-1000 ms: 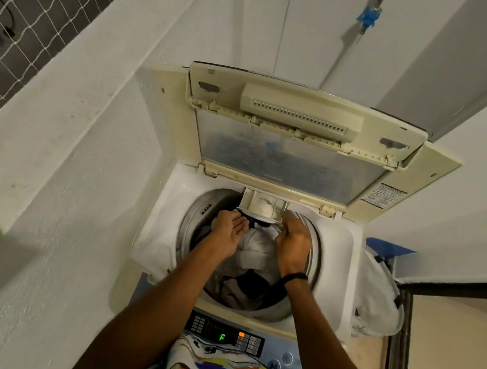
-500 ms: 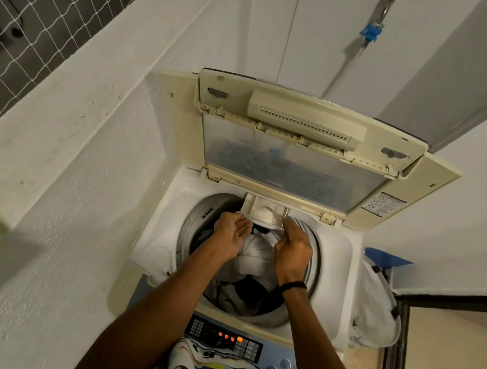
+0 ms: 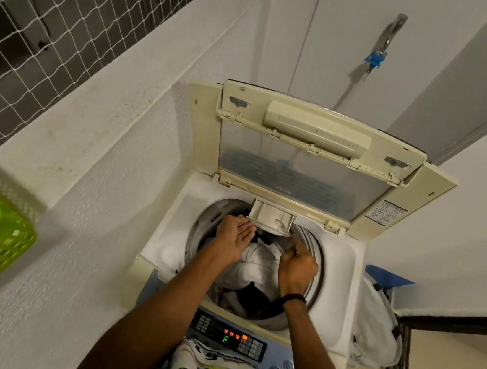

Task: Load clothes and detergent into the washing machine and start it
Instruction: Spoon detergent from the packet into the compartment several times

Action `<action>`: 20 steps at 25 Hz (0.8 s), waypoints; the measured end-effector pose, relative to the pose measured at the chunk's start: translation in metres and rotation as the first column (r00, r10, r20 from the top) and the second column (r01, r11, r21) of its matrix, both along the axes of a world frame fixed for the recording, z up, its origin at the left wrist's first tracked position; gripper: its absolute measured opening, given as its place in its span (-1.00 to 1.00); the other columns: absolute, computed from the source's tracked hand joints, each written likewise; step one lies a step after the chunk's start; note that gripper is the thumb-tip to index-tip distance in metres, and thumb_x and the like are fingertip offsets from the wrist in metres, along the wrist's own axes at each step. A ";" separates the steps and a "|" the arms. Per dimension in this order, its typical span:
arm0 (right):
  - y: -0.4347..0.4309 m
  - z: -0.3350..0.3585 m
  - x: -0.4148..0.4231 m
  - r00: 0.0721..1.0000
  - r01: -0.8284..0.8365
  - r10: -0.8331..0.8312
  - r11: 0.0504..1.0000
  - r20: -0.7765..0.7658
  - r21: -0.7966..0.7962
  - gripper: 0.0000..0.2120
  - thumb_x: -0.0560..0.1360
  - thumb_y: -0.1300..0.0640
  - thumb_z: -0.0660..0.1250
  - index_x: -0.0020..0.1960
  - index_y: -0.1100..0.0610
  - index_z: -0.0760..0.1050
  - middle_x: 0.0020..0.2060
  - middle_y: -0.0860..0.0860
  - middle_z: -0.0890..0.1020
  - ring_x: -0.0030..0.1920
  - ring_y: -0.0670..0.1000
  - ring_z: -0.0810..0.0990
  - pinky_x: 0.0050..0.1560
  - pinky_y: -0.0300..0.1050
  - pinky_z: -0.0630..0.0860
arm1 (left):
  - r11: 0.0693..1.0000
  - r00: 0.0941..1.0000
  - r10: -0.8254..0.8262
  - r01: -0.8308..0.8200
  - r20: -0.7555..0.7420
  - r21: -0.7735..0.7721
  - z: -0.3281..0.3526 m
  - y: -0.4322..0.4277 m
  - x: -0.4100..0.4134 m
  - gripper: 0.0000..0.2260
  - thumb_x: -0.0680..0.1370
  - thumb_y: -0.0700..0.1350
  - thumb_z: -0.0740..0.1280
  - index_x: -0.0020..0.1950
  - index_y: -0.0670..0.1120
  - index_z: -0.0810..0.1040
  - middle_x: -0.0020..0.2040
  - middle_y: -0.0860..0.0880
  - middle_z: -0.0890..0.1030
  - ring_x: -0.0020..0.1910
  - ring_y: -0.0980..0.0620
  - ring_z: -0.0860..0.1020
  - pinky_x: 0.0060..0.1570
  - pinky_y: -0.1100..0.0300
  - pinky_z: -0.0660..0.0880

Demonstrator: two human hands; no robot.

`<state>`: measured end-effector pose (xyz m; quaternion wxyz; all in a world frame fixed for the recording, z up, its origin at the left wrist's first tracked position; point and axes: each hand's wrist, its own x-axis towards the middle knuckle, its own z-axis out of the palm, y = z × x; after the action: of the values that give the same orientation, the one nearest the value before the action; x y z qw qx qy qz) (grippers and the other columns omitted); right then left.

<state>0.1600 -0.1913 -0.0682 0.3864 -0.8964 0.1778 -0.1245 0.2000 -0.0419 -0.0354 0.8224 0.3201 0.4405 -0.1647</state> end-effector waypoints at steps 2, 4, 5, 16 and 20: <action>0.001 0.013 -0.002 0.993 0.119 -0.114 0.972 -0.034 0.204 -0.70 0.46 0.30 0.29 0.10 0.09 0.69 -0.15 0.06 0.74 -0.19 0.08 0.67 -0.10 -0.16 0.58 | 1.000 0.999 0.025 -0.025 0.026 -0.006 0.009 0.006 -0.005 -0.66 0.65 -0.18 0.18 0.38 -0.32 0.42 0.35 -0.26 0.50 0.34 -0.16 0.49 0.38 0.05 0.41; 0.008 0.028 0.007 0.968 0.248 -0.219 0.762 -0.122 0.599 -0.75 0.46 0.33 0.30 0.00 0.15 0.69 -0.14 0.12 0.73 -0.16 0.12 0.69 -0.14 -0.09 0.64 | 0.999 0.997 0.049 -0.049 0.066 -0.004 0.025 0.015 -0.013 -0.66 0.65 -0.20 0.18 0.39 -0.31 0.41 0.35 -0.26 0.50 0.31 -0.14 0.50 0.35 0.08 0.43; 0.013 0.040 0.010 0.949 0.300 -0.254 0.550 -0.187 0.779 -0.79 0.46 0.39 0.30 -0.03 0.21 0.67 -0.09 0.20 0.71 -0.16 0.12 0.69 -0.20 -0.13 0.64 | 0.998 0.993 0.058 -0.059 0.102 0.007 0.037 0.021 -0.018 -0.66 0.65 -0.20 0.18 0.39 -0.30 0.41 0.34 -0.26 0.51 0.30 -0.14 0.51 0.33 0.09 0.44; 0.172 0.213 -0.034 0.620 -0.464 0.760 0.154 0.196 0.873 -0.64 0.56 -0.12 0.27 0.26 0.02 0.59 0.30 0.16 0.55 0.34 0.11 0.52 0.37 0.02 0.42 | 0.541 0.729 0.040 -0.591 0.683 0.599 0.230 0.177 -0.171 -0.82 0.58 -0.18 0.35 0.15 -0.16 0.65 0.09 -0.07 0.70 0.14 -0.03 0.64 0.18 0.10 0.57; 0.261 0.259 -0.050 0.581 -0.275 0.796 -0.006 0.171 0.961 -0.82 0.43 0.38 0.30 0.01 0.35 0.59 -0.13 0.22 0.71 -0.12 0.07 0.73 -0.11 -0.23 0.64 | 0.194 0.686 0.162 -0.727 0.709 0.659 0.261 0.229 -0.234 -0.86 0.58 -0.29 0.34 0.07 -0.15 0.65 -0.14 0.14 0.70 -0.16 0.25 0.62 -0.20 0.38 0.53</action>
<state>0.1097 0.0693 0.1908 0.7938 -0.4724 -0.0810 0.3745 -0.0337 0.1874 0.2254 0.5837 0.5995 0.3021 0.4567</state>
